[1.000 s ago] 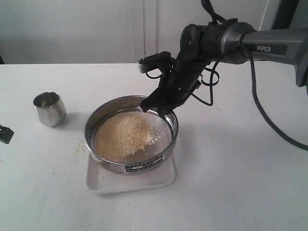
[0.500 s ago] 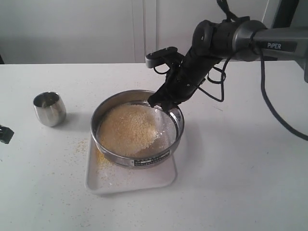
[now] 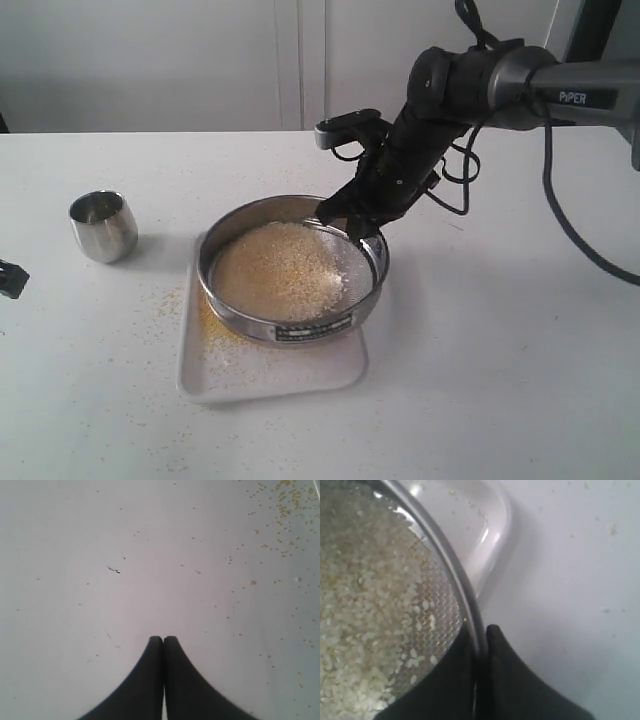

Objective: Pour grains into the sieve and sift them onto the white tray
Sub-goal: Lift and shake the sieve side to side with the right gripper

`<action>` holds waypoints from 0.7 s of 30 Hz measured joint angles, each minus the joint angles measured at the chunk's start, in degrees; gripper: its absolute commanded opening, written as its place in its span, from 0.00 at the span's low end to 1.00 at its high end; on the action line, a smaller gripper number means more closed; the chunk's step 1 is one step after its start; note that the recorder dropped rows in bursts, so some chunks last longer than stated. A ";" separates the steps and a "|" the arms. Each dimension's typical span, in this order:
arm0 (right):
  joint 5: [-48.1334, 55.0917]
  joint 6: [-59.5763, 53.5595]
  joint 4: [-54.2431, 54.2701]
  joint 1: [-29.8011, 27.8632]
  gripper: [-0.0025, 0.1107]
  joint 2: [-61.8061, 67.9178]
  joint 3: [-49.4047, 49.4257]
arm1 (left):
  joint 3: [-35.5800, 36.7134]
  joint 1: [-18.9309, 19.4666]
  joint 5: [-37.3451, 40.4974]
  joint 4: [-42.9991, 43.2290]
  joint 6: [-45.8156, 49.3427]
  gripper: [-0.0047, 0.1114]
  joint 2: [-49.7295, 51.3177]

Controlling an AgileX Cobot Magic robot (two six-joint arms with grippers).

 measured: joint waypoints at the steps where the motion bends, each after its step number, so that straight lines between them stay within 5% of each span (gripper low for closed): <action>1: -0.24 -1.03 1.04 0.00 0.02 0.13 0.00 | 0.00 0.00 0.00 0.00 0.00 0.04 0.00; 10: -2.41 -8.78 2.64 0.66 0.02 0.52 0.05 | 0.00 0.00 0.00 0.00 0.00 0.04 0.00; 14: -5.03 0.75 2.89 1.20 0.02 1.53 0.31 | 0.00 0.00 0.00 0.00 0.00 0.04 0.00; 17: -4.10 -7.75 1.82 1.20 0.02 1.73 0.31 | 0.00 0.00 0.00 0.00 0.00 0.04 0.00; 21: -4.83 2.23 1.93 1.20 0.02 2.29 0.75 | 0.00 0.00 0.00 -0.08 0.00 0.04 0.00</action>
